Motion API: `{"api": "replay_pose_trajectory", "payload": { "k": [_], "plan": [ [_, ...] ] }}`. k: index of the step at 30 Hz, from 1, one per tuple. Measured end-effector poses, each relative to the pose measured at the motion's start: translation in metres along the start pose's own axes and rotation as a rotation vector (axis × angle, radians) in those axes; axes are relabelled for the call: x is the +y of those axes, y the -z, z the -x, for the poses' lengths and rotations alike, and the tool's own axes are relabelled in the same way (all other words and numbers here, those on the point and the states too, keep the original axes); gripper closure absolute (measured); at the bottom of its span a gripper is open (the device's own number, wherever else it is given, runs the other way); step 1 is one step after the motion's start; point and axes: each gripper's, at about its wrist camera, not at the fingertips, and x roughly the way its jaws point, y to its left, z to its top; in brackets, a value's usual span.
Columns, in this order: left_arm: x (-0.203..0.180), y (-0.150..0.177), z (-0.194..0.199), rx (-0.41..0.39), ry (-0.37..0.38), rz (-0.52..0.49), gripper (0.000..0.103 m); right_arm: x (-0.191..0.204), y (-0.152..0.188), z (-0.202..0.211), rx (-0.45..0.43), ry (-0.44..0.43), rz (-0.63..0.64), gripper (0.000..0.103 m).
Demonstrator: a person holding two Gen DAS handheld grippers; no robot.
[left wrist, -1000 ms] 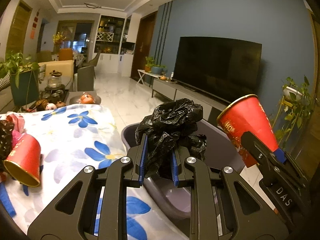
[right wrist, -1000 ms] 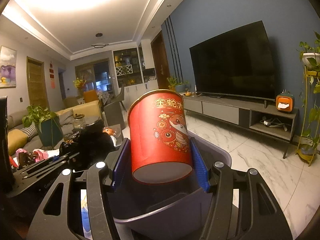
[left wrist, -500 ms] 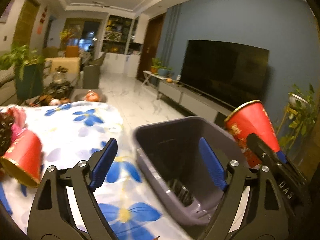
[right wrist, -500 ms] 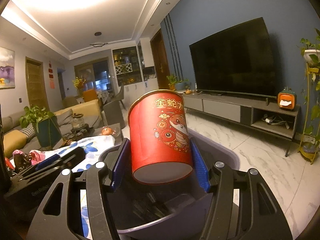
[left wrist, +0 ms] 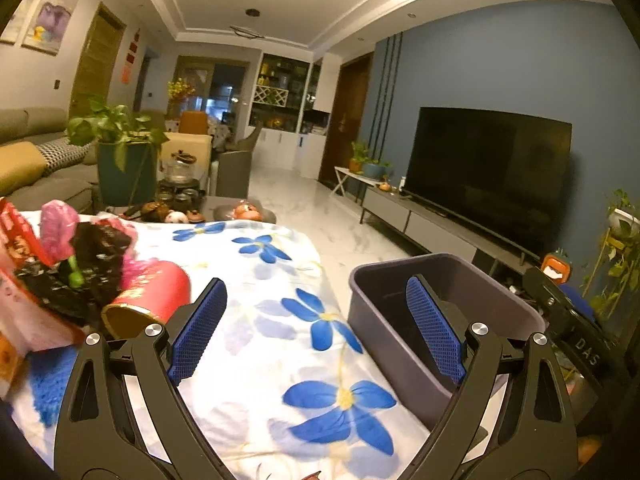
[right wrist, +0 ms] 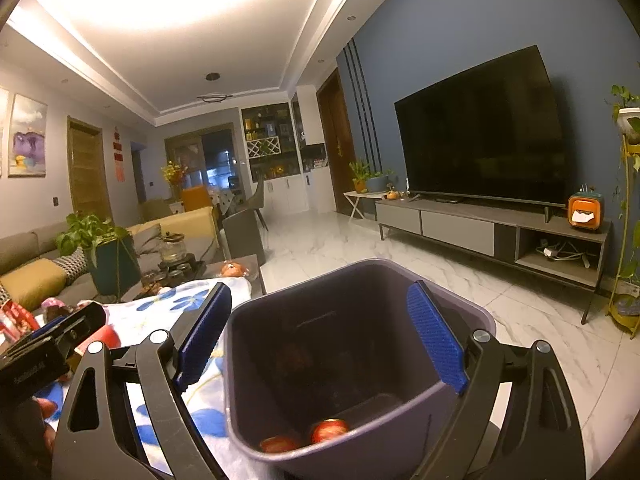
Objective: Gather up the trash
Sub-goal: 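Return both tools to the table and grasp the white-orange apple cup with the left gripper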
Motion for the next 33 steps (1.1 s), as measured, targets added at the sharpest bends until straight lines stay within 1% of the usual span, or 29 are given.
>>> {"api": "replay_pose_trajectory", "payload": {
  "k": [3,6,12,17,22,23,28,33],
  "plan": [
    [0.005,0.001,0.013,0.004,-0.006,0.012,0.013,0.006,0.002,0.012,0.005,0.001,0.016,0.016],
    [0.013,0.004,0.025,0.006,-0.037,0.016,0.013,0.009,0.004,0.022,0.011,-0.003,0.023,0.016],
    [0.033,0.010,0.054,-0.006,-0.116,0.013,0.013,0.022,0.011,0.042,0.008,-0.019,0.031,0.016],
    [0.058,0.018,0.080,-0.019,-0.194,0.011,0.013,0.036,0.019,0.054,0.016,-0.064,0.019,0.016],
    [0.088,0.024,0.100,-0.023,-0.267,0.019,0.013,0.059,0.026,0.057,0.052,-0.105,0.015,0.016],
    [0.097,0.026,0.105,-0.026,-0.292,0.024,0.013,0.064,0.027,0.058,0.058,-0.111,0.018,0.016],
    [0.126,0.032,0.125,-0.030,-0.358,0.034,0.013,0.094,0.036,0.062,0.067,-0.140,0.041,0.016],
    [0.149,0.034,0.144,-0.039,-0.392,0.047,0.013,0.118,0.041,0.066,0.071,-0.174,0.047,0.016]
  ]
}}
